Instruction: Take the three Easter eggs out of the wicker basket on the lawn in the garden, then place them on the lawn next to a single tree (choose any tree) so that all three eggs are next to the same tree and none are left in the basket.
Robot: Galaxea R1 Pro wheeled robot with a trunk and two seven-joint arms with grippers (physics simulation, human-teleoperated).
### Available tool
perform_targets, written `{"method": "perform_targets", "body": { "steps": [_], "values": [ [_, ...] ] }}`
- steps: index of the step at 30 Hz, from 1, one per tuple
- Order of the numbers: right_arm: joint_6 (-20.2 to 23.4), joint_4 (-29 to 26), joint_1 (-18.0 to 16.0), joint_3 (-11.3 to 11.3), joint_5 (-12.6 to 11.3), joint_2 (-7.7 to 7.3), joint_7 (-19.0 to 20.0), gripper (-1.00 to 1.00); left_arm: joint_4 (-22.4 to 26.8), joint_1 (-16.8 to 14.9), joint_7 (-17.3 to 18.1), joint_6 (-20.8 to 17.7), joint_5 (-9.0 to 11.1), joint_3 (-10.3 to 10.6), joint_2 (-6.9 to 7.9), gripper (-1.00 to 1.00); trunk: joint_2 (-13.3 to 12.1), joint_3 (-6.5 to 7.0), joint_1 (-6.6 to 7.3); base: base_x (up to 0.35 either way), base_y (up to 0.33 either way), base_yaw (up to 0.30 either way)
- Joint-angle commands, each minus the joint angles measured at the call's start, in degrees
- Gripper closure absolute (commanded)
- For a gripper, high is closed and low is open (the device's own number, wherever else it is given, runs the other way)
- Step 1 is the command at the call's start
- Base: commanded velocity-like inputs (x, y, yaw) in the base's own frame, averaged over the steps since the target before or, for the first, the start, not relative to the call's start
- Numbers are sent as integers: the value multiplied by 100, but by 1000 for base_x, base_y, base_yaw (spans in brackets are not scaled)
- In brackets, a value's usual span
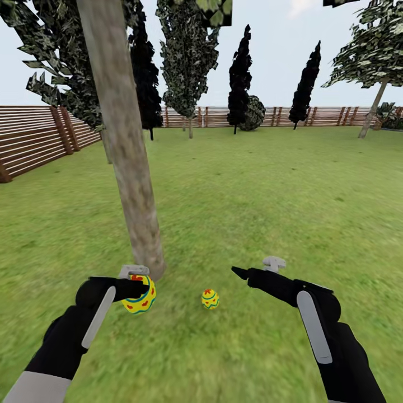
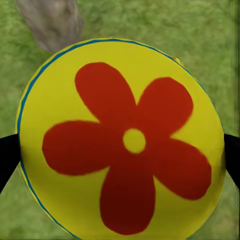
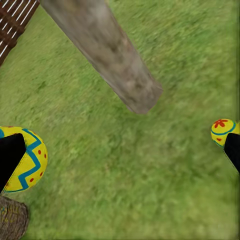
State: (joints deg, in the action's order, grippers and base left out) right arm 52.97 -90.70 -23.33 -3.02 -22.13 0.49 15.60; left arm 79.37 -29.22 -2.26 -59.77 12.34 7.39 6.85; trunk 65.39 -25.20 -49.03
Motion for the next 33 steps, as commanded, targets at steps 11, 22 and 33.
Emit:
{"method": "perform_targets", "body": {
  "steps": [11, 22, 33],
  "values": [
    [14, -9, -5, -9, 42, 6, 57, -100, -207, -22, -21, -23, 23, 9, -64, 100, 4, 92, -3, 270, -195, 0],
    [5, -9, -5, -6, 43, 12, 57, -100, -263, -23, -27, -23, 23, 9, -70, 100, 4, 193, -3, 313, -113, 17],
    [-6, -9, -5, 23, 49, 13, 57, -100, -381, -40, -27, 50, 23, 17, -70, 100, 4, 294, -3, 288, -189, 103]
  ]
}}
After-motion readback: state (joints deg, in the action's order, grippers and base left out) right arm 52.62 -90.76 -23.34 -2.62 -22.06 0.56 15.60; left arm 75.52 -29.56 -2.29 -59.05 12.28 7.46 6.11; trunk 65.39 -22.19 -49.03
